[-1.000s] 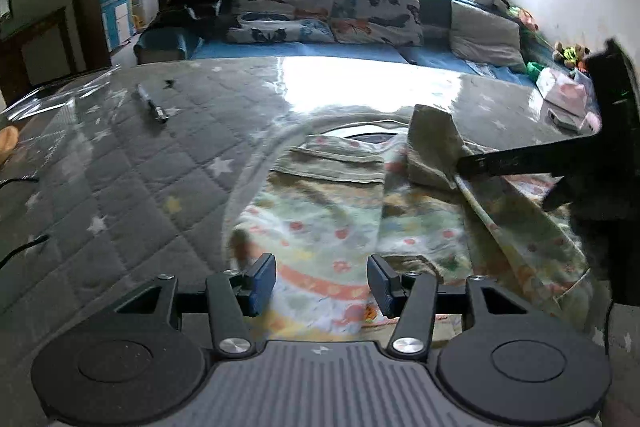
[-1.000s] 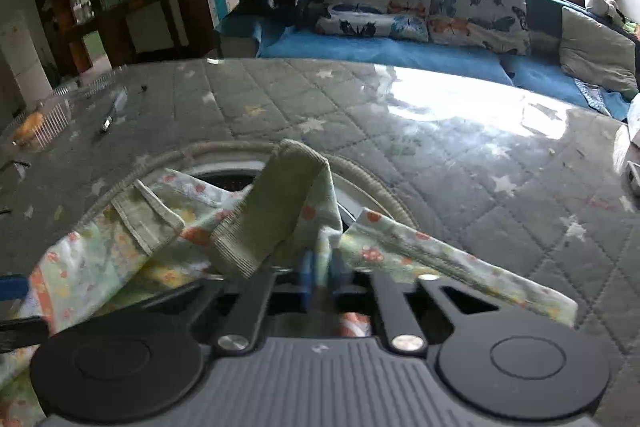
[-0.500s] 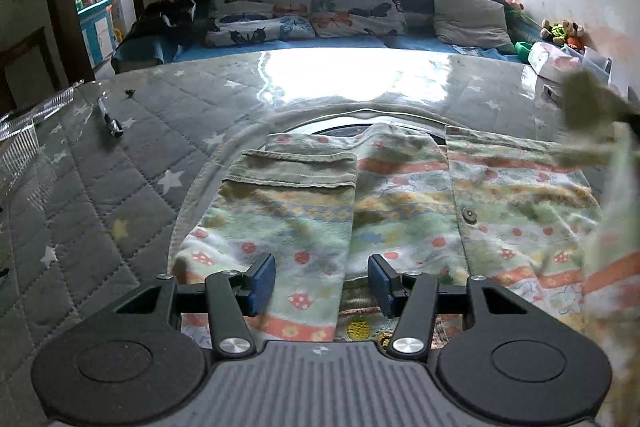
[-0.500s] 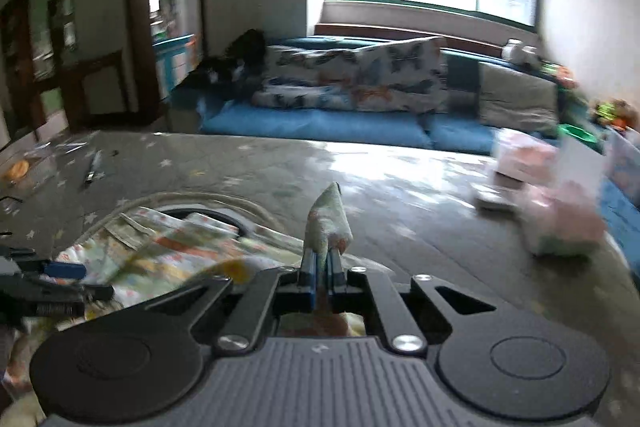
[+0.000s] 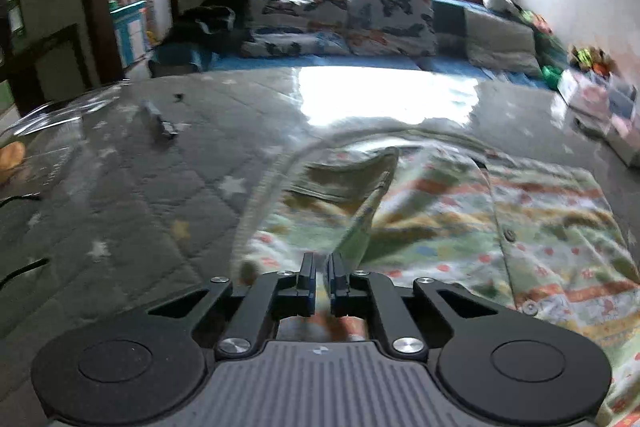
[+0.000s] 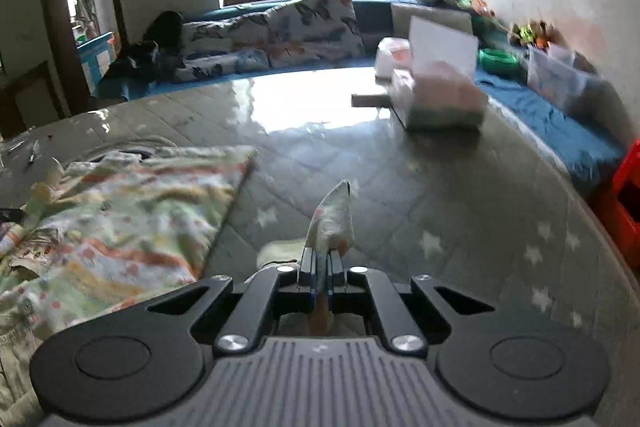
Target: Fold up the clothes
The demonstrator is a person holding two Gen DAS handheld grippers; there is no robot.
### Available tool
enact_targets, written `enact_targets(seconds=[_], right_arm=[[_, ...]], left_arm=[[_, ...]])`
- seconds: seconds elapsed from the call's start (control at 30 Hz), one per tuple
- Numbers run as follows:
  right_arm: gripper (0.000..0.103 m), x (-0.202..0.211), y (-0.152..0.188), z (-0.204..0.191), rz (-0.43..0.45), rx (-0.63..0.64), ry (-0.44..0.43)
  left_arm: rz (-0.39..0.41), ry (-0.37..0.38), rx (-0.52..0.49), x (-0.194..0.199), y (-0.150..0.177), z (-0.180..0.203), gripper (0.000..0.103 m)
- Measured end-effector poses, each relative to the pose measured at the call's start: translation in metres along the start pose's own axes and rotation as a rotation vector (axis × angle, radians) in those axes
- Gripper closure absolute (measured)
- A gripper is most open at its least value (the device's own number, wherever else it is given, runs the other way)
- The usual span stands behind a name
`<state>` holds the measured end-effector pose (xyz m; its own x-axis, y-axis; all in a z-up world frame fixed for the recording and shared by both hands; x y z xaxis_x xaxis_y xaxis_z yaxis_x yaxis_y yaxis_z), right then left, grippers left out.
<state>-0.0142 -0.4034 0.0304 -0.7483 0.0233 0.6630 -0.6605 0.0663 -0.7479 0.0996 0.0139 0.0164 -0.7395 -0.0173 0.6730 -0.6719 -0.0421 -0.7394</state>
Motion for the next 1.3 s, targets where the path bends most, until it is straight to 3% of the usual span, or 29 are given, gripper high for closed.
enact_targets(seconds=[0.17,0.23,0.33,0.57,0.63,0.7,0.77,0.8,0.97,1.2,1.3], right_arm=[[0.095,0.000,0.009,0.011,-0.012,-0.027,0.017],[0.089,0.001,0.009,0.014,-0.011,-0.035,0.028],[0.083,0.003,0.008,0.017,-0.007,-0.044,0.045],[0.079,0.009,-0.005,0.020,0.046,-0.045,0.087],[0.079,0.010,-0.008,0.018,0.055,-0.032,0.083],[0.078,0.009,-0.011,0.014,0.061,-0.011,0.074],[0.076,0.005,-0.011,0.009,0.059,0.019,0.060],[0.070,0.002,-0.010,0.006,0.055,0.036,0.050],[0.066,-0.012,0.002,0.003,-0.016,0.098,0.096],[0.062,0.005,0.037,0.041,-0.107,0.004,0.186],[0.062,0.016,0.043,0.053,-0.105,-0.028,0.236]], left_arm=[[0.059,-0.060,0.133,0.032,0.001,-0.046,0.101],[0.070,-0.099,0.176,0.043,0.006,-0.066,0.101],[0.073,-0.083,0.163,0.056,0.013,-0.075,0.101],[0.056,0.010,0.040,0.053,0.010,-0.026,0.095],[0.047,0.038,0.002,0.044,0.008,-0.006,0.088],[0.039,0.059,-0.036,0.036,0.006,0.012,0.072],[0.027,0.066,-0.076,0.027,0.005,0.032,0.063],[0.020,0.071,-0.096,0.022,0.004,0.041,0.062],[-0.008,0.082,-0.140,0.001,0.001,0.065,0.059],[-0.029,0.058,-0.141,-0.015,0.001,0.062,0.057],[-0.035,0.047,-0.134,-0.017,0.002,0.058,0.057]])
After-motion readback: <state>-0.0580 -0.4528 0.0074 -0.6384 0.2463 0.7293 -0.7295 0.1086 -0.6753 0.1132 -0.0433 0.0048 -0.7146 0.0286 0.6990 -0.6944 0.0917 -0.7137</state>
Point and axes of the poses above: each gripper's, at about its wrist camera, not at the fingertips, and x roughly against the way its jaws point, z to its right, y to its underside, the point moved 3 cm from there along -x, roughly the way its jaws point, and after that the axes turned 1 degree about x, right-handed, at the moved point
